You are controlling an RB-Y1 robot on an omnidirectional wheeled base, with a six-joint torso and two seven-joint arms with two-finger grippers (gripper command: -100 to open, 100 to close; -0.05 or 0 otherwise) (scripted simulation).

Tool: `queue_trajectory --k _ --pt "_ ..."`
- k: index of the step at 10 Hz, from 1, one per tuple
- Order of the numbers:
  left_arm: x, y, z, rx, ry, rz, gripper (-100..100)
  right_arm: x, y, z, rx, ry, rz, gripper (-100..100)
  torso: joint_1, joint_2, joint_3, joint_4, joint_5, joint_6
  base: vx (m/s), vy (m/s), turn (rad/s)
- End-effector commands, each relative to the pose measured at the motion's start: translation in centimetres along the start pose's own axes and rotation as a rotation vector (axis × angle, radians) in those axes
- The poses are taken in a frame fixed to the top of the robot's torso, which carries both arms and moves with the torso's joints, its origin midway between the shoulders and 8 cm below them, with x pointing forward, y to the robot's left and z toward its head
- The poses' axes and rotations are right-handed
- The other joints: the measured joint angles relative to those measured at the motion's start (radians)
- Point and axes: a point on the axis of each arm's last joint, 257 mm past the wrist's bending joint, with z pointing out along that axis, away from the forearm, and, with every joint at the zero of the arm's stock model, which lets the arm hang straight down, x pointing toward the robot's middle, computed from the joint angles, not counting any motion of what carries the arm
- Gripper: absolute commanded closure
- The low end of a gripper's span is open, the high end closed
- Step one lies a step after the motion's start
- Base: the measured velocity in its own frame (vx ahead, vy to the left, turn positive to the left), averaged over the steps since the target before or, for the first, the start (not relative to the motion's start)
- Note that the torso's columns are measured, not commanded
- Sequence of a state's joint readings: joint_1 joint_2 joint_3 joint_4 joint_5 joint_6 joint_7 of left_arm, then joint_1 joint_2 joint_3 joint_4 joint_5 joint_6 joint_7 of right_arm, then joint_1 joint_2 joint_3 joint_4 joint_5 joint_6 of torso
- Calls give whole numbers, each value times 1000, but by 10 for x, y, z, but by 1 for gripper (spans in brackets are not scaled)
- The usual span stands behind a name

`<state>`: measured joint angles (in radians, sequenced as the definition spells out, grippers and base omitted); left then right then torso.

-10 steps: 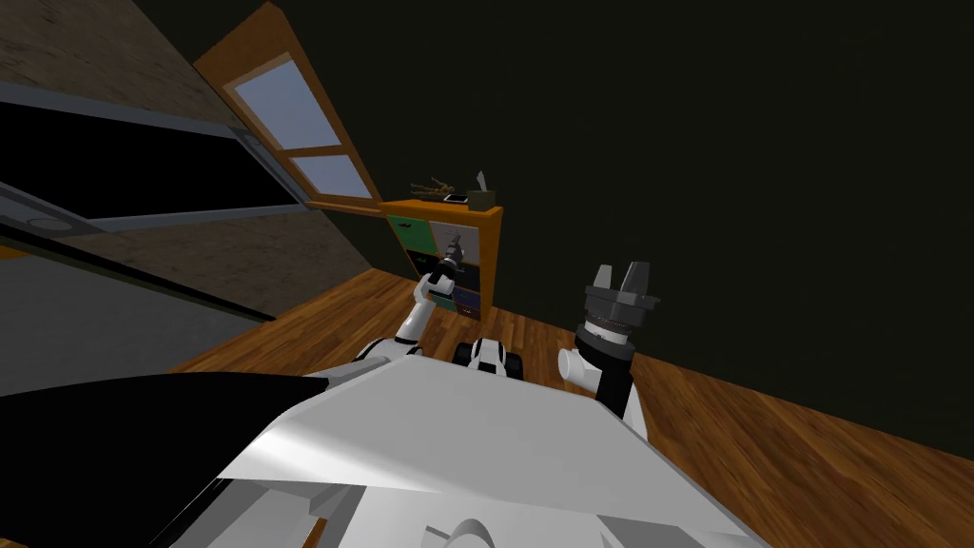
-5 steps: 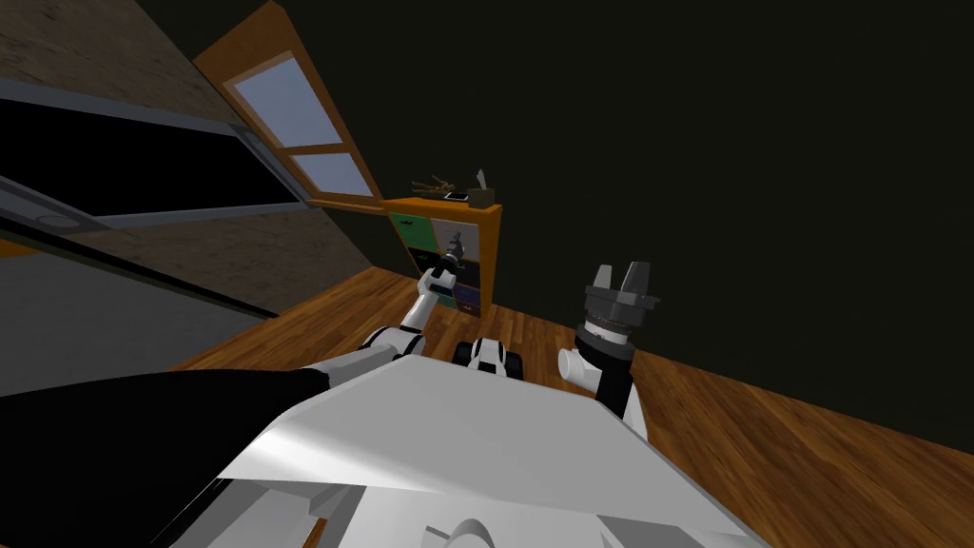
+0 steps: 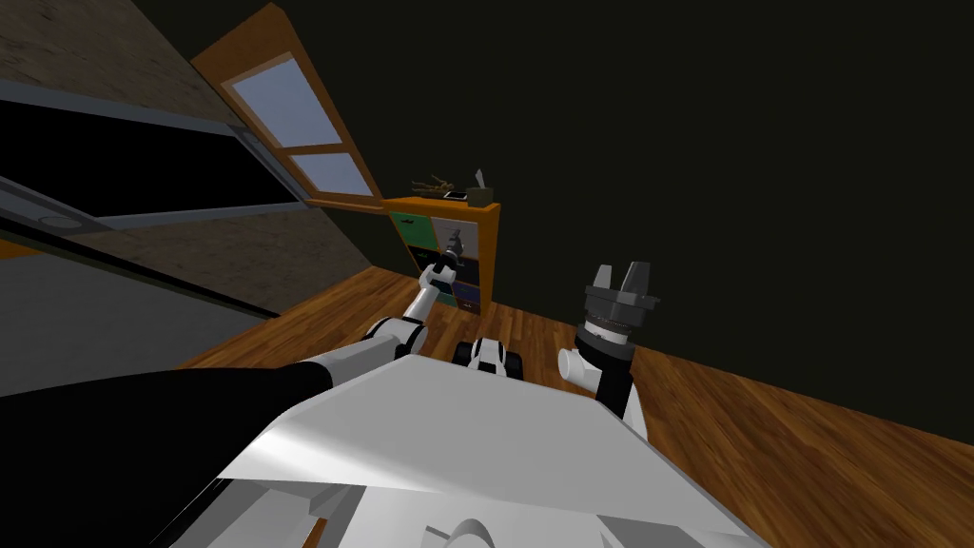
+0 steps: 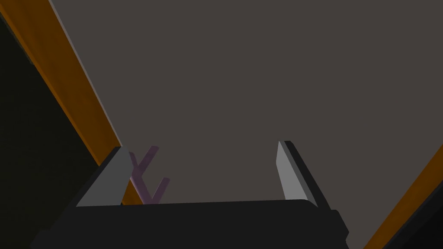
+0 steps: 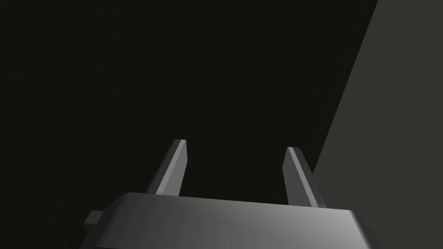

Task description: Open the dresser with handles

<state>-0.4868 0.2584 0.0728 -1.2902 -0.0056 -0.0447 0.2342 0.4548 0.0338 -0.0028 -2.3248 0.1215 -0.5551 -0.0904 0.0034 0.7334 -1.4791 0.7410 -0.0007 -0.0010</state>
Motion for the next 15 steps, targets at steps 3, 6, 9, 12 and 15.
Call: queue_trajectory --k 3,6,9,12,15 --pt "-19 -12 24 24 -22 -2 -100 0 0 0 0 0 0 0 0 -9 -6 -3 0 2 -41 -1 -18" --pt "-13 -15 42 14 -17 -8 -100 0 0 0 0 0 0 0 -2 1 1 -3 1 1 -54 -6 -1" --pt "-28 -31 56 47 -33 -15 -100 0 0 0 0 0 0 0 -3 -5 -3 -5 0 3 -40 -6 -9" --pt "-18 -41 75 44 -26 -22 -100 0 0 0 0 0 0 0 -3 3 2 -3 1 1 -68 -9 -7" --pt "-25 -10 72 -22 -41 -25 -100 0 0 0 0 0 0 0 -2 -2 -1 -7 2 2 8 1 2"
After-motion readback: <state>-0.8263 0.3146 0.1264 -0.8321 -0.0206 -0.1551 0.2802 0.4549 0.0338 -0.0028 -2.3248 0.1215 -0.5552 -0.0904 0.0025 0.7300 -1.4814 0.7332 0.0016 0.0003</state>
